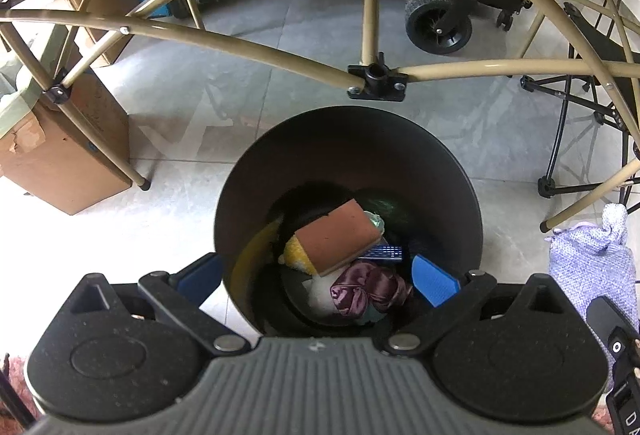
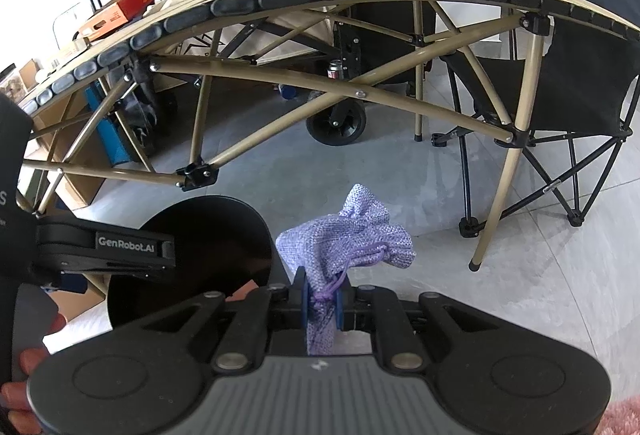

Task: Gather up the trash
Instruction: 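Lower the lavender pouch into the bin and open the right gripper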

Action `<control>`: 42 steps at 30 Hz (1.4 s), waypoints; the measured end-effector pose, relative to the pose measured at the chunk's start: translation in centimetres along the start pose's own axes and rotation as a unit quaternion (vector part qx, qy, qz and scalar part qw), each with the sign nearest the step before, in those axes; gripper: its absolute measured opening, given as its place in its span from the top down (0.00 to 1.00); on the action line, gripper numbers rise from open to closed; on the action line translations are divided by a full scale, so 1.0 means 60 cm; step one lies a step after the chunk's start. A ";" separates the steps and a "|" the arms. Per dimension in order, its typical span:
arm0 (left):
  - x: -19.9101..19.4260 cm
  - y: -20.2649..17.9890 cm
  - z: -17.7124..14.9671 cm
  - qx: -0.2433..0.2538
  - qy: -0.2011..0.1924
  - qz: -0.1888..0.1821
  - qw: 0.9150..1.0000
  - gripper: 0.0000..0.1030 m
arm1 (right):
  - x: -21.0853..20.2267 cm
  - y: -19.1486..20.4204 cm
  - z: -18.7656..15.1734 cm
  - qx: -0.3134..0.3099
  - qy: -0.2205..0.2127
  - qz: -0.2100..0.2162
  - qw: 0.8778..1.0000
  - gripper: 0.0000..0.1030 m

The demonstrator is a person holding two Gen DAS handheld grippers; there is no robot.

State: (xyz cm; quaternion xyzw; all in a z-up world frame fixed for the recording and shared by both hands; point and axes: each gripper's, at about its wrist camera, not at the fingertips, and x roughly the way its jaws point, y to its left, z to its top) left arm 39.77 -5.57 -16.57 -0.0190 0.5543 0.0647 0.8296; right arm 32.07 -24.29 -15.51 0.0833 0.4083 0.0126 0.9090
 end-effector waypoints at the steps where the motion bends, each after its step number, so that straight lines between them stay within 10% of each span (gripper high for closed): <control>1: -0.001 0.003 0.000 -0.001 -0.001 0.000 1.000 0.00 | 0.001 0.002 0.000 -0.002 0.000 0.000 1.000 0.89; 42: -0.058 0.254 -0.024 -0.092 -0.048 0.029 0.994 0.00 | 0.086 0.204 -0.004 -0.121 0.044 0.032 0.991 0.89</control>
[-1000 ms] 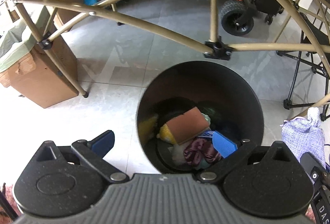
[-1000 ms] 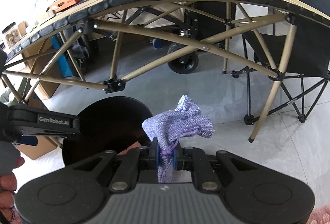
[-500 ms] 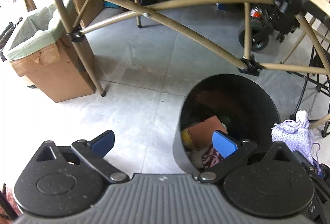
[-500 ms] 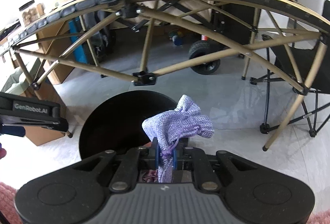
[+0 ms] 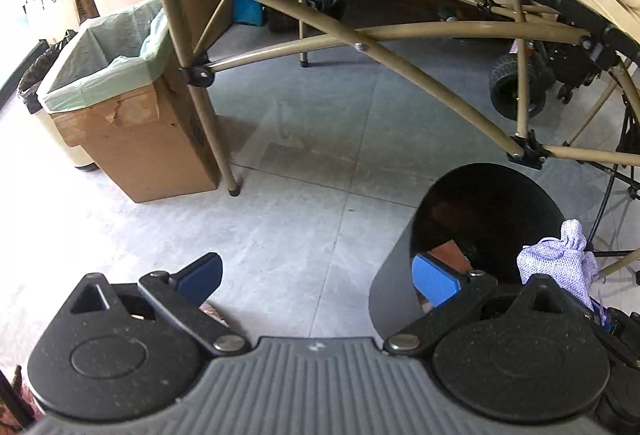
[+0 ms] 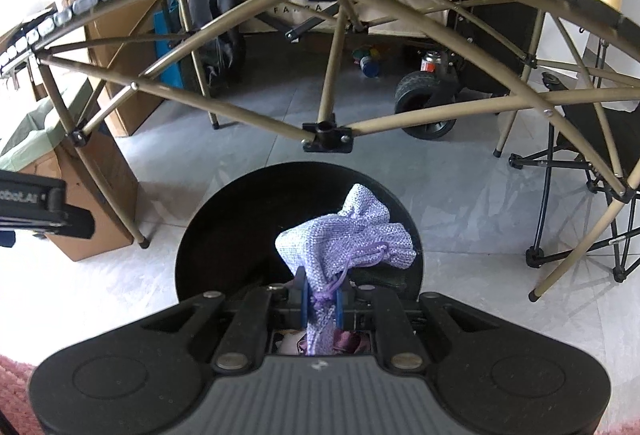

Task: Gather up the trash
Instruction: 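Lower the lavender pouch into the bin and open the right gripper, then raise both grippers from the bin back toward the table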

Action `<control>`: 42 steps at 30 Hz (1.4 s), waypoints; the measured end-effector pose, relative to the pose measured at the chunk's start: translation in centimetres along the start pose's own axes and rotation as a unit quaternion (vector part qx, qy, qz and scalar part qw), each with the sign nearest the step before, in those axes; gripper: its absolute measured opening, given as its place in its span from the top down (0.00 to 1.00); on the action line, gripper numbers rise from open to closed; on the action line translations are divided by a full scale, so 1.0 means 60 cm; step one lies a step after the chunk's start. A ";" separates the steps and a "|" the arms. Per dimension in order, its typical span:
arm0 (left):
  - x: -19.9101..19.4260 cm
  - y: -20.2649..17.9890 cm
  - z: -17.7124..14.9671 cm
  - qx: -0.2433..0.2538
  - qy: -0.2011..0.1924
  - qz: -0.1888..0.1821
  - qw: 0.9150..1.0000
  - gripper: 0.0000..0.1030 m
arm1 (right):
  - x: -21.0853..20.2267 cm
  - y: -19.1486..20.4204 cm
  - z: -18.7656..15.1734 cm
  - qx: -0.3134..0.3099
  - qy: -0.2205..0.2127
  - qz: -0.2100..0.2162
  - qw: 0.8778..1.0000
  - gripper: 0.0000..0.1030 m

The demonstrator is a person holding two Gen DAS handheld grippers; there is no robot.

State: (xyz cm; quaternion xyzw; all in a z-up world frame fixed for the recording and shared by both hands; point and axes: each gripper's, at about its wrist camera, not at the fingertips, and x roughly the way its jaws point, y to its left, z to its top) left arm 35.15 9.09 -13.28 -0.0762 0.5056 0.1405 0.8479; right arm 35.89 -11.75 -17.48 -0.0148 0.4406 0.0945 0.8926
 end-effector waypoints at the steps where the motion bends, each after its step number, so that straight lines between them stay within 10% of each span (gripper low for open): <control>1: 0.001 0.004 0.000 -0.001 0.001 0.001 1.000 0.00 | 0.003 0.003 0.000 0.000 0.003 0.000 1.000 0.89; 16: 0.012 0.040 -0.007 -0.006 0.010 0.006 1.000 0.00 | 0.035 0.039 0.005 -0.007 0.031 0.017 0.999 0.88; 23: 0.012 0.041 -0.009 -0.002 0.011 0.004 1.000 0.00 | 0.044 0.034 0.005 0.014 0.043 0.016 0.999 0.67; 28: 0.014 0.041 -0.009 -0.003 0.014 0.004 1.000 0.00 | 0.045 0.032 0.006 0.023 0.043 0.005 0.999 0.18; 42: 0.012 0.038 -0.011 -0.003 0.012 0.003 1.000 0.00 | 0.051 0.023 0.001 0.037 0.058 0.003 0.998 0.05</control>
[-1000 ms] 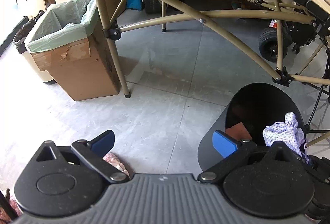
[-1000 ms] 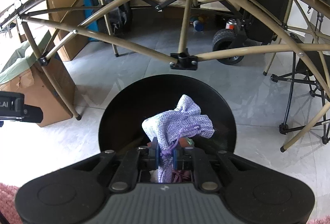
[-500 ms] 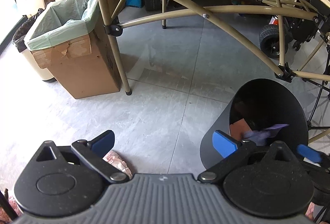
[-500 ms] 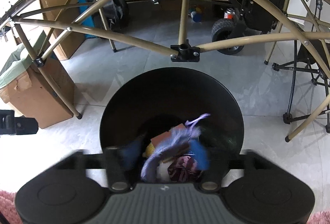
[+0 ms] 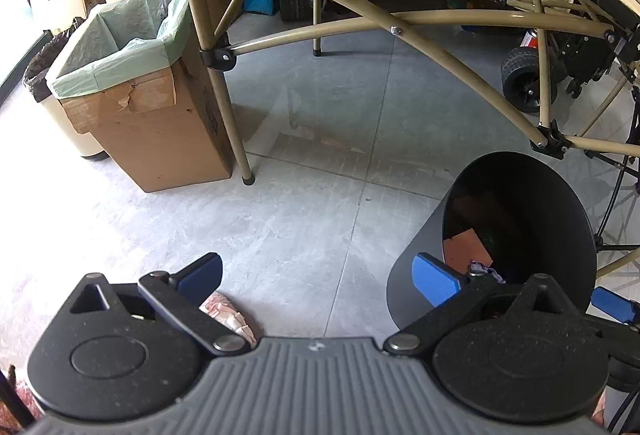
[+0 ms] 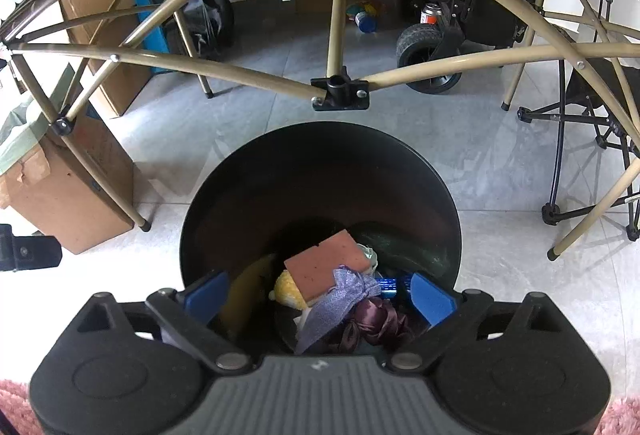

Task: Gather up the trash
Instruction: 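Raise both grippers from the bin back toward the table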

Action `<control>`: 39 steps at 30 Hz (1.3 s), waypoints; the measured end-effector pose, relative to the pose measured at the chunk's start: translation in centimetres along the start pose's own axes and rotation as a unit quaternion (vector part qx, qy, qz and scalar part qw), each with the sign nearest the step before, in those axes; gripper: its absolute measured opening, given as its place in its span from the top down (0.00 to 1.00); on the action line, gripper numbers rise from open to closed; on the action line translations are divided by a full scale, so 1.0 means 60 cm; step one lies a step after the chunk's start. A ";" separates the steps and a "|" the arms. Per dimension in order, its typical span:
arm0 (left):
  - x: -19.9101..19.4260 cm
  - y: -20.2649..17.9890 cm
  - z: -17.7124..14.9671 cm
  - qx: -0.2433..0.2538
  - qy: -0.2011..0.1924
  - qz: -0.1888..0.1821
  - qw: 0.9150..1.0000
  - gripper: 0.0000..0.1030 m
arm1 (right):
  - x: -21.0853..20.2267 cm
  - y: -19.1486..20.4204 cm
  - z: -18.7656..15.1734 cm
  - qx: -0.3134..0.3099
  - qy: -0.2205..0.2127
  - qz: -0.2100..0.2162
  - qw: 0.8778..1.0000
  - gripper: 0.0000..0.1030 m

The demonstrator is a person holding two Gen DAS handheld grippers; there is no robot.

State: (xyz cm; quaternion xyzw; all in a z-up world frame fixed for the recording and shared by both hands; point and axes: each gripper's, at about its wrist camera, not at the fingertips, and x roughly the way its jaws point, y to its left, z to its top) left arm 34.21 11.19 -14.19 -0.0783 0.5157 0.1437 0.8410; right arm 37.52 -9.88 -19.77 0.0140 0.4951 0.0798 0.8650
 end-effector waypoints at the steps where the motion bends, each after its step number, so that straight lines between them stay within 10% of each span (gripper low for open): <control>1: -0.001 -0.001 0.000 0.000 -0.001 -0.001 1.000 0.00 | -0.001 0.000 0.000 0.000 -0.001 0.000 1.000 0.05; 39: -0.162 -0.060 0.003 0.007 -0.169 -0.107 0.980 0.00 | -0.182 -0.066 0.008 0.006 -0.172 0.006 0.985 0.00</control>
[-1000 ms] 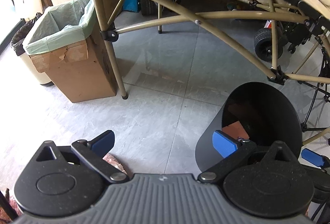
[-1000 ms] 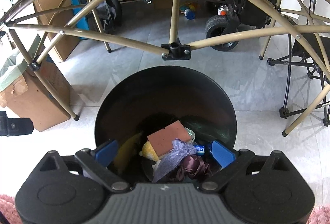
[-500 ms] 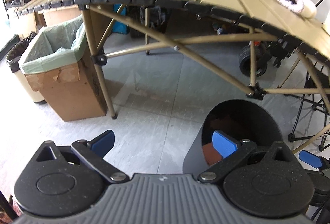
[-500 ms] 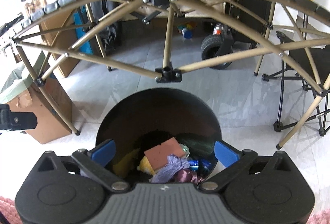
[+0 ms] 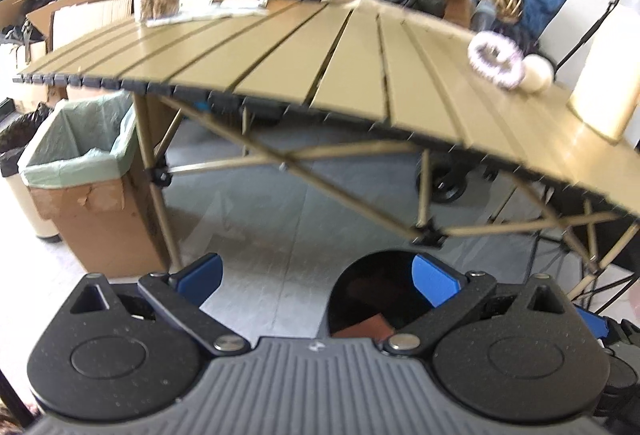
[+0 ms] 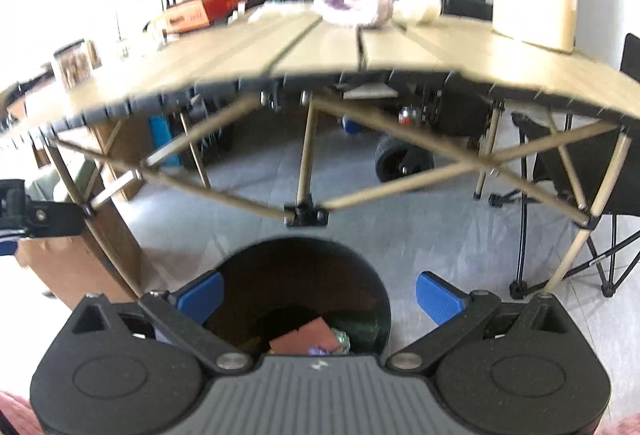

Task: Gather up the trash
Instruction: 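Raise both grippers from the bin back toward the table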

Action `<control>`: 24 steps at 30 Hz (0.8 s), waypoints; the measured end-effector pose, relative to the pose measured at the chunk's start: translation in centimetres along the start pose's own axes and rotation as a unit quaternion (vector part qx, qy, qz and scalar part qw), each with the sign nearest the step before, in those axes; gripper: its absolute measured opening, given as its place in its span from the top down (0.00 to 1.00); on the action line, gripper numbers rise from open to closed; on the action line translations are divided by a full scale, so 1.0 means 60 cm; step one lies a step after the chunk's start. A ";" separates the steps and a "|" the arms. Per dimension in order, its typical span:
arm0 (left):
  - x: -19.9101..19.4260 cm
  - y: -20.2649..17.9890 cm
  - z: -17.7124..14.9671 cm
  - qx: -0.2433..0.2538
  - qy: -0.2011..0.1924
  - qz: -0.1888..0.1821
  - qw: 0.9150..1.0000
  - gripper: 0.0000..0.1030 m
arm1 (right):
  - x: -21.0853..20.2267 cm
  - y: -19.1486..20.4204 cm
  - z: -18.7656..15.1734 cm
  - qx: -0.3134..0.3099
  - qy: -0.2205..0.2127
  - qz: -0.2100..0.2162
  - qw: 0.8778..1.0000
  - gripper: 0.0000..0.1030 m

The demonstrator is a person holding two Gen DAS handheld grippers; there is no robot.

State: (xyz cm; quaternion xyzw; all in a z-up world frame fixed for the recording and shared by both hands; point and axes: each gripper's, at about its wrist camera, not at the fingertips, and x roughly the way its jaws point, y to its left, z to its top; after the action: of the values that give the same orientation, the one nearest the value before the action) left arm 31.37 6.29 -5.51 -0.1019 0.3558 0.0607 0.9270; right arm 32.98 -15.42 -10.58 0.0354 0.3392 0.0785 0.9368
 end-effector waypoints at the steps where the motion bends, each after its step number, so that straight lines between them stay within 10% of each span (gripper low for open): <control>1: -0.004 -0.005 0.005 -0.001 -0.006 -0.004 1.000 0.00 | -0.013 -0.004 0.007 0.001 -0.013 -0.001 1.000 0.00; 11: -0.046 -0.065 0.067 0.009 -0.043 -0.055 0.998 0.00 | -0.102 -0.075 0.110 0.027 -0.154 -0.018 0.988 0.00; 24: -0.032 -0.180 0.194 0.035 -0.092 -0.070 0.993 0.00 | -0.088 -0.174 0.278 0.102 -0.223 -0.015 0.969 0.00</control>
State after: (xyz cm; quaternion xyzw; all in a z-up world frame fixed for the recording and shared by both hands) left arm 39.47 -1.58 5.84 -0.0878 0.2624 -0.0080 0.9609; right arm 41.00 -26.80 4.30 0.1427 0.1281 0.0194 0.9813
